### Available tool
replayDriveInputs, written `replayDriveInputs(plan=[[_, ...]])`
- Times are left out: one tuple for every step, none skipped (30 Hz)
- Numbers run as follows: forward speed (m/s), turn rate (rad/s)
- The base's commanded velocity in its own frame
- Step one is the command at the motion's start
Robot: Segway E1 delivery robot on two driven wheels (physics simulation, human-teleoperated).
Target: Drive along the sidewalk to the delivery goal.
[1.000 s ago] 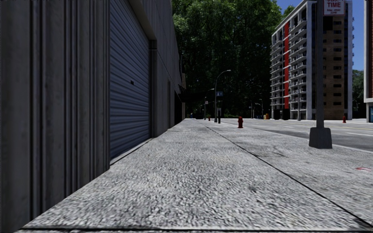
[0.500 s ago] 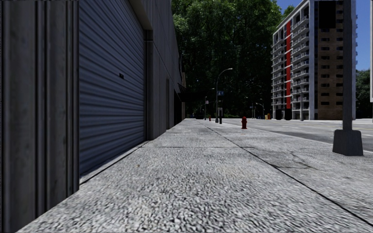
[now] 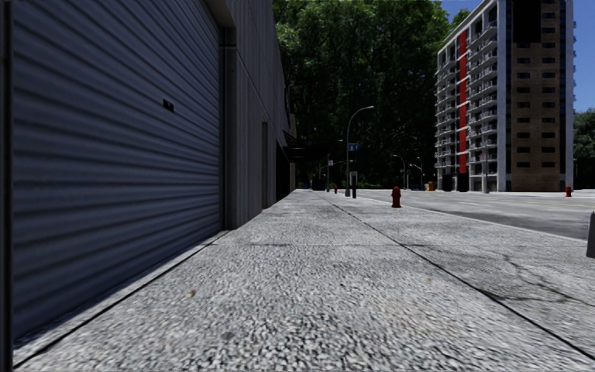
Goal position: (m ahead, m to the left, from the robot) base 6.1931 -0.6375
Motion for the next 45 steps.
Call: replayDriveInputs(plan=[[1.61, 0.00], [1.61, 0.00], [1.61, 0.00], [1.61, 0.00], [1.61, 0.00], [1.61, 0.00], [1.61, 0.00], [1.61, 0.00], [1.61, 0.00], [1.61, 0.00], [1.61, 0.00], [1.61, 0.00], [1.61, 0.00], [1.61, 0.00], [1.61, 0.00], [1.61, 0.00], [1.61, 0.00], [1.61, 0.00], [1.61, 0.00], [1.61, 0.00], [1.61, 0.00], [1.61, 0.00], [1.61, 0.00], [1.61, 0.00], [1.61, 0.00], [1.61, 0.00], [1.61, 0.00], [1.61, 0.00], [1.61, 0.00], [1.61, 0.00], [1.61, 0.00], [1.61, 0.00], [1.61, 0.00], [1.61, 0.00], [1.61, 0.00], [1.61, 0.00], [1.61, -0.34], [1.61, -0.81], [1.61, -0.81], [1.61, -0.96], [1.61, -1.00], [1.61, -0.32], [1.61, -0.32], [1.61, 0.00], [1.61, 0.00]])
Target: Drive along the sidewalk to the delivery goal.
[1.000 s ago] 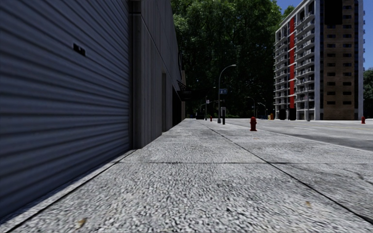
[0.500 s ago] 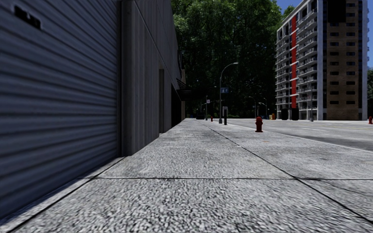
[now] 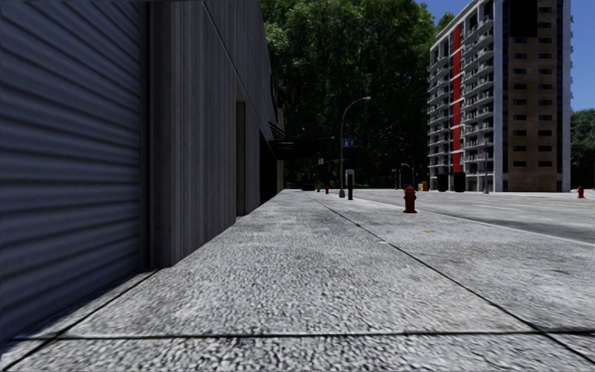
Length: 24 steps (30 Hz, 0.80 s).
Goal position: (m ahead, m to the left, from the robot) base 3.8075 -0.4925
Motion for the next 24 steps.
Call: replayDriveInputs(plan=[[1.61, 0.00], [1.61, 0.00], [1.61, 0.00], [1.61, 0.00], [1.61, 0.00], [1.61, 0.00], [1.61, 0.00], [1.61, 0.00], [1.61, 0.00], [1.61, 0.00], [1.61, 0.00], [1.61, 0.00], [1.61, 0.00], [1.61, 0.00], [1.61, 0.00], [1.61, 0.00], [1.61, 0.00], [1.61, 0.00], [1.61, 0.00], [1.61, 0.00], [1.61, 0.00], [1.61, 0.00], [1.61, 0.00], [1.61, 0.00]])
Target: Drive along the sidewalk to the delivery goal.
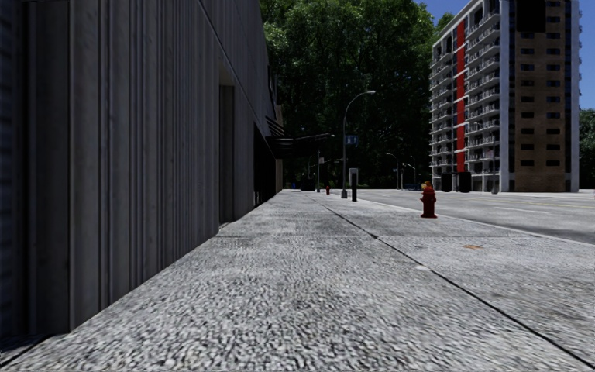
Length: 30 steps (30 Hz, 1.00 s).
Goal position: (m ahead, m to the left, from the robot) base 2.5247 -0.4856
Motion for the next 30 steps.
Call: replayDriveInputs(plan=[[1.61, 0.00], [1.61, 0.00], [1.61, 0.00], [1.61, 0.00], [1.61, 0.00], [1.61, 0.00], [1.61, 0.00], [1.61, 0.00], [1.61, 0.00], [1.61, 0.00], [1.61, 0.00], [1.61, 0.00], [1.61, 0.00], [1.61, 0.00], [1.61, 0.00], [1.61, 0.00], [1.61, 0.00], [1.61, 0.00], [1.61, 0.00], [1.61, 0.00], [1.61, 0.00], [1.61, 0.00], [1.61, 0.00], [1.61, 0.00], [1.61, 0.00], [1.61, 0.00], [1.61, 0.00], [1.61, 0.00], [1.61, 0.00], [1.61, 0.00]])
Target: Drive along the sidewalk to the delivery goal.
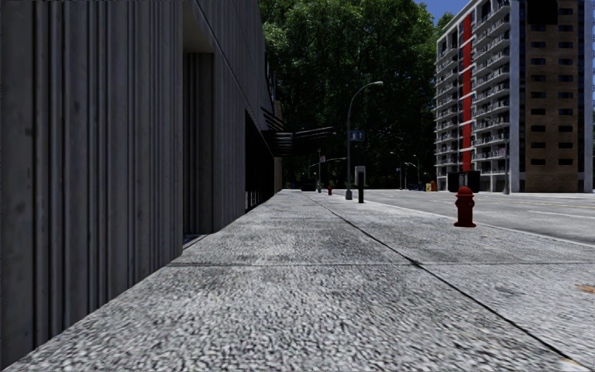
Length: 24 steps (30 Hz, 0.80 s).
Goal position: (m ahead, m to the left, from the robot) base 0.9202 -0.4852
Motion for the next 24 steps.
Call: replayDriveInputs(plan=[[1.61, 0.00], [1.61, 0.00], [1.61, 0.00], [1.61, 0.00], [1.61, 0.00], [1.61, 0.00], [1.61, 0.00], [1.61, 0.00], [1.61, 0.00], [1.61, 0.00], [1.61, 0.00], [1.61, 0.00], [1.61, 0.00], [1.61, 0.00], [1.58, 0.00], [0.77, 0.00], [0.23, 0.00], [0.23, 0.00], [0.00, 0.00], [0.00, 0.00], [0.00, 0.00], [0.00, 0.00], [0.00, 0.00], [0.00, 0.00]])
